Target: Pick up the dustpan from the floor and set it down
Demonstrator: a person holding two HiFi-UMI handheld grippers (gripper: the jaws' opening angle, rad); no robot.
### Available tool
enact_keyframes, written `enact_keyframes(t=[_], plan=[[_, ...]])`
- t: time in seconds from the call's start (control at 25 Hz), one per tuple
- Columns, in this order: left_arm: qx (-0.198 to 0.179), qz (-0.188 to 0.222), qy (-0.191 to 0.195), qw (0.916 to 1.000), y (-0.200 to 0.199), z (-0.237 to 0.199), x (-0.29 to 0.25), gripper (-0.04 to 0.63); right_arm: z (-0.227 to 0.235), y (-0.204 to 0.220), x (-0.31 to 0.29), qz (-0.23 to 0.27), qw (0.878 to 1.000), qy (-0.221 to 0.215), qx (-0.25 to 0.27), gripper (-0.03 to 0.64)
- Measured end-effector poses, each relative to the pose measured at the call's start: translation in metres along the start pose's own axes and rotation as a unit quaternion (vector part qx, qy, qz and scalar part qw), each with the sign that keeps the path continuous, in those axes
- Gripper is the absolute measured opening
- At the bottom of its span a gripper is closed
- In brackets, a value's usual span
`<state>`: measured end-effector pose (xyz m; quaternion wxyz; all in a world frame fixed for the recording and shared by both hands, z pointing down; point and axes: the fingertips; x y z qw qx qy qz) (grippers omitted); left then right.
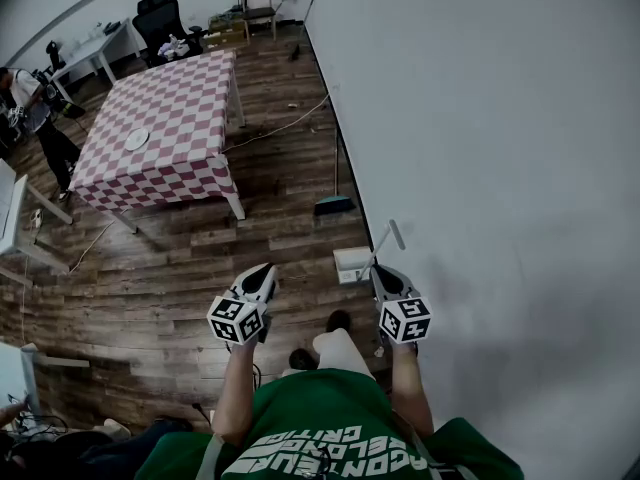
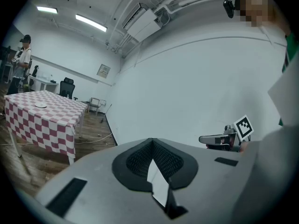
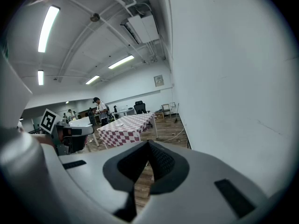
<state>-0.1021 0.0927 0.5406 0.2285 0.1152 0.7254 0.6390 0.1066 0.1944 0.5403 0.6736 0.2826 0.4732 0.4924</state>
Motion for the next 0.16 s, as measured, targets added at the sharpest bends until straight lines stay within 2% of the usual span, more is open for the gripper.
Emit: enact_keyframes(t=[0.16], plan=[[-0.003, 0.0, 0.002, 1.0, -0.0034, 0.0041, -0.0006, 0.003, 0.0014, -0.0015, 0.0037, 0.0, 1.0, 0.0, 0.001, 0.008]])
Point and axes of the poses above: the fingertips, and each gripper's own axes: x backward along the fingers, z to its right, y out of its underside, and after that the axes turned 15 degrees about -x, right-handed
